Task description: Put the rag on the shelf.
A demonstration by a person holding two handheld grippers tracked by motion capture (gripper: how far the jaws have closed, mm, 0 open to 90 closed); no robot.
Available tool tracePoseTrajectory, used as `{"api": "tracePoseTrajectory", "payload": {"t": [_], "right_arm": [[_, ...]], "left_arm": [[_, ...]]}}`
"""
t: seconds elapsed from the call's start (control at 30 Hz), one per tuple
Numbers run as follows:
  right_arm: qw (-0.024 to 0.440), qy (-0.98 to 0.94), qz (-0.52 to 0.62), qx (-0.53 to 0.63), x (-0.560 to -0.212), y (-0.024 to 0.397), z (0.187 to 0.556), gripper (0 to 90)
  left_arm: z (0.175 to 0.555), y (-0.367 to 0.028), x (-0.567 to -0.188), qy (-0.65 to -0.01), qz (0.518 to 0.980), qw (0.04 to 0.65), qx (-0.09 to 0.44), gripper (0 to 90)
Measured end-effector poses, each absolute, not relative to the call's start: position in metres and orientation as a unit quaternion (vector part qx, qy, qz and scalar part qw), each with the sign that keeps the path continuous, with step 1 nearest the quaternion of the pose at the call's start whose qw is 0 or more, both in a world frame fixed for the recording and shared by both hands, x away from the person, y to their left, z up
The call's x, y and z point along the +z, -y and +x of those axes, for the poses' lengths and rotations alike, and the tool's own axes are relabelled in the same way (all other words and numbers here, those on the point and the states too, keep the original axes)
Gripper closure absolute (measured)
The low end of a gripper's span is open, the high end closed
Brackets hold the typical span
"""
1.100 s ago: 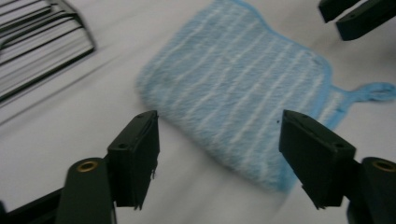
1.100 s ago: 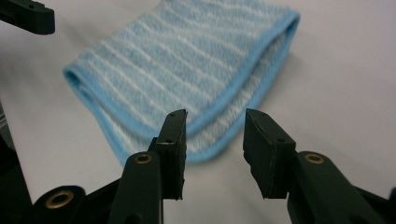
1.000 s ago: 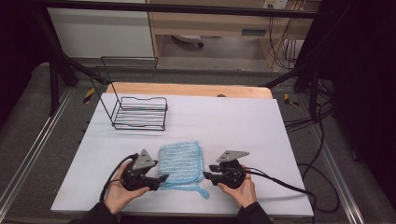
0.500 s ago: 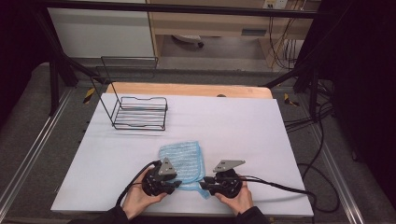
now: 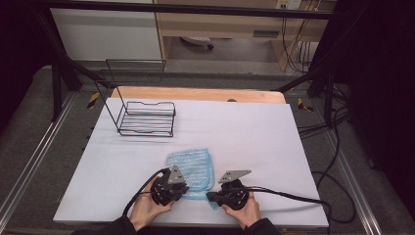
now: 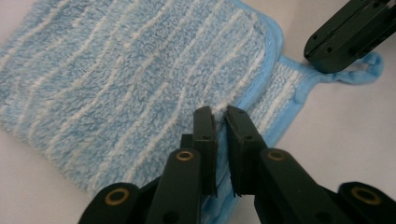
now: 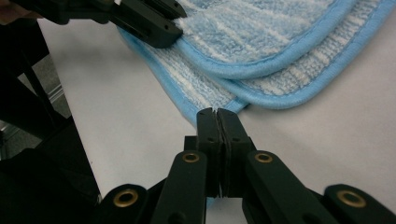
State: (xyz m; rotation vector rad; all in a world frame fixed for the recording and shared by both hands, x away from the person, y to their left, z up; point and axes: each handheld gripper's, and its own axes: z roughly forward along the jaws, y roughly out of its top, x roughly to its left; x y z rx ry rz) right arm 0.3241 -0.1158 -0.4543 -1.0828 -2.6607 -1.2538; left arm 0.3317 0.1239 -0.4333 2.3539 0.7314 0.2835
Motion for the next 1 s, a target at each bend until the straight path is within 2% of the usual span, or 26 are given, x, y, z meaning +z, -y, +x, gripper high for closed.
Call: {"api": "tracePoseTrajectory", "payload": {"t": [0.4, 0.43, 0.5, 0.6, 0.83, 1.0], "right_arm": [[-0.006, 0.844, -0.357, -0.401, -0.440, 0.126, 0.327, 90.0], [-0.004, 0.842, -0.359, -0.403, -0.442, 0.126, 0.327, 88.4], [-0.011, 0.840, -0.355, -0.411, -0.447, 0.122, 0.327, 77.6], [-0.004, 0.847, -0.347, -0.403, -0.453, 0.117, 0.325, 75.1], [0.006, 0.852, -0.336, -0.402, -0.454, 0.114, 0.321, 71.3], [0.000, 0.854, -0.335, -0.399, -0.454, 0.114, 0.321, 76.1]], "left_arm": [[0.330, -0.148, -0.415, -0.272, 0.892, 0.351, 0.082, 83.6], [0.330, -0.149, -0.416, -0.273, 0.891, 0.352, 0.083, 83.6], [0.330, -0.146, -0.420, -0.279, 0.888, 0.356, 0.083, 83.0], [0.330, -0.139, -0.430, -0.282, 0.890, 0.346, 0.091, 79.2], [0.327, -0.123, -0.441, -0.282, 0.888, 0.337, 0.134, 61.0], [0.326, -0.119, -0.445, -0.280, 0.887, 0.335, 0.149, 62.3]]}}
